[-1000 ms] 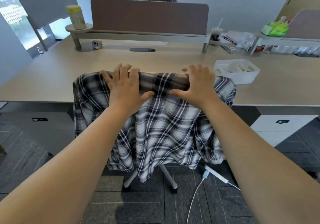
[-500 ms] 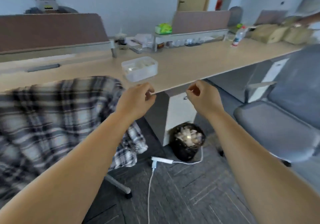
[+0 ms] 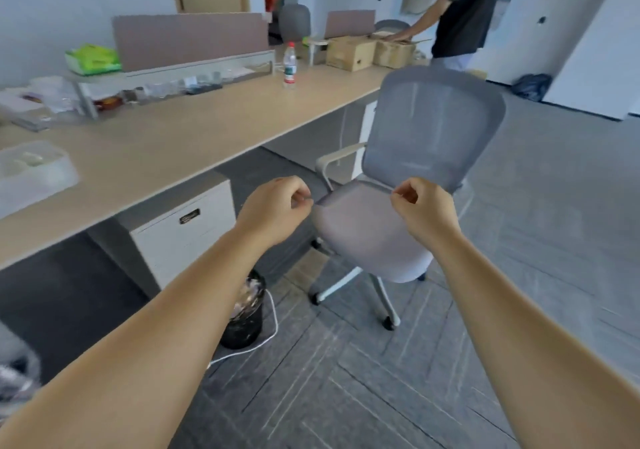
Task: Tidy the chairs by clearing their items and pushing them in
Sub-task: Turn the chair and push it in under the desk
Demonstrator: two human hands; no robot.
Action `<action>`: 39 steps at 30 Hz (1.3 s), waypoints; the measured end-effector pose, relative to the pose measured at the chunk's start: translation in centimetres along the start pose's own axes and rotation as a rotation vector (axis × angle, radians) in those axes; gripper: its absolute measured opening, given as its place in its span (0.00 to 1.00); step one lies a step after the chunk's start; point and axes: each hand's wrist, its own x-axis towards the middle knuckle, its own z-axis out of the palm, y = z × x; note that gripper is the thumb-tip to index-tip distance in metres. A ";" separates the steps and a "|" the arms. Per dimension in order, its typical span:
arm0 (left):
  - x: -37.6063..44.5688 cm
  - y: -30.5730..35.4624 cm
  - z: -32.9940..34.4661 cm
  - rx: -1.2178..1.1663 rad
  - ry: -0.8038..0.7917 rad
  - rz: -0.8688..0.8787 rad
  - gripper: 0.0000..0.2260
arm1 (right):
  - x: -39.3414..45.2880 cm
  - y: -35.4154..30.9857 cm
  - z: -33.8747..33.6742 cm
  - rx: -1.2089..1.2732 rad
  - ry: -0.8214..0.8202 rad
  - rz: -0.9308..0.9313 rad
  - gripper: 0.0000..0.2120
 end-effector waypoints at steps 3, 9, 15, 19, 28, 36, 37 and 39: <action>3.9 2.8 3.2 -0.032 -0.036 0.047 0.09 | 3.0 3.9 -2.4 -0.002 0.045 0.068 0.06; 12.0 6.3 9.9 -0.103 -0.131 0.093 0.09 | 9.2 10.0 -5.2 -0.005 0.122 0.165 0.09; 22.5 8.2 15.6 -0.128 -0.191 0.125 0.09 | 18.8 14.5 -6.9 -0.013 0.207 0.259 0.06; 29.2 10.2 18.4 -0.113 -0.200 0.122 0.09 | 24.2 16.6 -8.1 0.005 0.231 0.293 0.08; 38.7 16.0 27.5 -0.191 -0.264 0.123 0.09 | 34.1 24.5 -12.6 0.013 0.254 0.330 0.09; 45.7 23.3 37.4 -0.204 -0.165 -0.040 0.08 | 45.1 34.5 -18.5 0.073 0.140 0.252 0.04; 46.7 24.3 38.5 -0.216 -0.156 -0.066 0.08 | 46.5 35.6 -19.3 0.075 0.127 0.248 0.04; 48.6 26.2 40.5 -0.245 -0.138 -0.122 0.09 | 49.3 37.5 -20.9 0.082 0.116 0.247 0.05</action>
